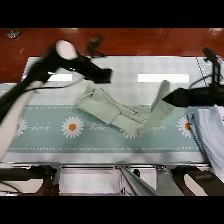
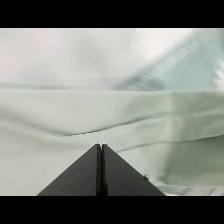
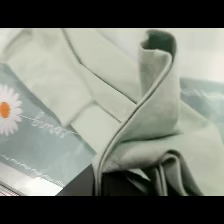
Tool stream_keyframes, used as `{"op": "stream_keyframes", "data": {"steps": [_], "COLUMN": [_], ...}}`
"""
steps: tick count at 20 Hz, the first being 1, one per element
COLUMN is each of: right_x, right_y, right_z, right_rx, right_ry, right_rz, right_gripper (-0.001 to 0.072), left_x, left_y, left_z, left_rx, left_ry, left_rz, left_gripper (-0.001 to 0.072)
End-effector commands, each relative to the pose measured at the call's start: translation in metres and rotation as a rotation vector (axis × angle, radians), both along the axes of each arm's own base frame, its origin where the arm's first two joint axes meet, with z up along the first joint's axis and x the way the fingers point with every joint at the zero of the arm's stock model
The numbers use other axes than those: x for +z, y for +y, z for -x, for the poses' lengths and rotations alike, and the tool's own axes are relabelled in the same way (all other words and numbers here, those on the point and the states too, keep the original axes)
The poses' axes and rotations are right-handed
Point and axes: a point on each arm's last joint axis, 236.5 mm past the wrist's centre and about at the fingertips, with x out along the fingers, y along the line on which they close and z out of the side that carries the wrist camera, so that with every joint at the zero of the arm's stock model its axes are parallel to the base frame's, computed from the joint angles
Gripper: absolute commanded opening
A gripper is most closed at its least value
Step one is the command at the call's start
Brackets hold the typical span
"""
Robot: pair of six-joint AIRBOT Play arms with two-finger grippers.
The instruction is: Fold the shirts.
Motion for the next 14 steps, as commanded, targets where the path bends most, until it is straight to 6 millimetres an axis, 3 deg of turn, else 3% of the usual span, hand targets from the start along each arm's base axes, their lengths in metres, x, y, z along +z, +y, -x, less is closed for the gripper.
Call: {"op": "stream_keyframes", "data": {"steps": [1,3,5,9,12,13,14], "right_x": [0.000,-0.012,-0.028,-0.070,-0.104,-0.116,-0.122], "right_y": [0.075,0.125,0.173,0.256,0.302,0.311,0.320], "right_z": [-0.040,-0.061,-0.079,-0.111,-0.123,-0.127,-0.125], "right_rx": [0.144,0.221,0.281,0.354,0.353,0.332,0.322], "right_ry": [-0.013,-0.004,0.011,0.042,0.097,0.110,0.151], "right_rz": [-0.018,-0.024,-0.030,-0.050,-0.122,-0.152,-0.201], "right_gripper": [0.0019,0.0019,0.0020,0.0020,0.0020,0.0069,0.0330], "left_x": [0.058,0.085,0.091,0.065,0.037,0.028,0.020], "left_y": [0.133,0.169,0.182,0.165,0.157,0.157,0.158], "left_z": [0.012,0.046,0.085,0.150,0.169,0.170,0.169], "left_rx": [0.226,0.333,0.397,0.431,0.444,0.445,0.451], "left_ry": [-0.165,-0.273,-0.343,-0.320,-0.258,-0.238,-0.221], "left_rz": [-0.096,-0.077,-0.056,0.078,0.127,0.121,0.117], "left_gripper": [0.0028,0.0027,0.0028,0.0028,0.0028,0.0028,0.0027]}}
